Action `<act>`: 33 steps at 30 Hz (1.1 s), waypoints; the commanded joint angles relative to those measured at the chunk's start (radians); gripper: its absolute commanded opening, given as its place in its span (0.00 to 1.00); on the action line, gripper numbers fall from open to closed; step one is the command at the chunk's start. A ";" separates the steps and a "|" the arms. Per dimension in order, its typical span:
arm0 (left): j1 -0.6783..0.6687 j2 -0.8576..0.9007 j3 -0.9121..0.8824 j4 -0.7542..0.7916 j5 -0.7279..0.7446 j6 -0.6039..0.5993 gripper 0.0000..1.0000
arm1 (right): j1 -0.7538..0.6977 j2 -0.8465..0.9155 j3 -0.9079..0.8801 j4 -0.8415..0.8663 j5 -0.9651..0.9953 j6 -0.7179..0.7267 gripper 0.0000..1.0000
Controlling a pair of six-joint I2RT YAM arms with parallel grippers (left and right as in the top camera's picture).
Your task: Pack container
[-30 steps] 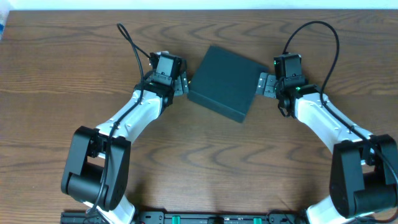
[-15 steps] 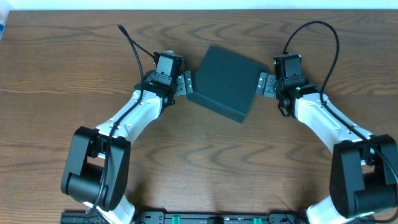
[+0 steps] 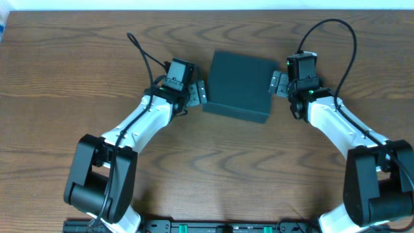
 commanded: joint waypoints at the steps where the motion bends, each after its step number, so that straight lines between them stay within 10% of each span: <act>1: -0.069 -0.035 0.008 -0.013 0.010 -0.053 0.96 | 0.008 0.007 0.001 0.006 -0.035 0.002 0.99; 17: -0.114 -0.169 0.008 -0.096 -0.219 -0.069 0.95 | -0.004 -0.039 0.001 0.005 -0.035 0.003 0.99; 33: 0.106 -0.169 0.008 -0.080 -0.097 -0.002 0.96 | -0.149 -0.113 0.000 -0.189 -0.105 -0.025 0.99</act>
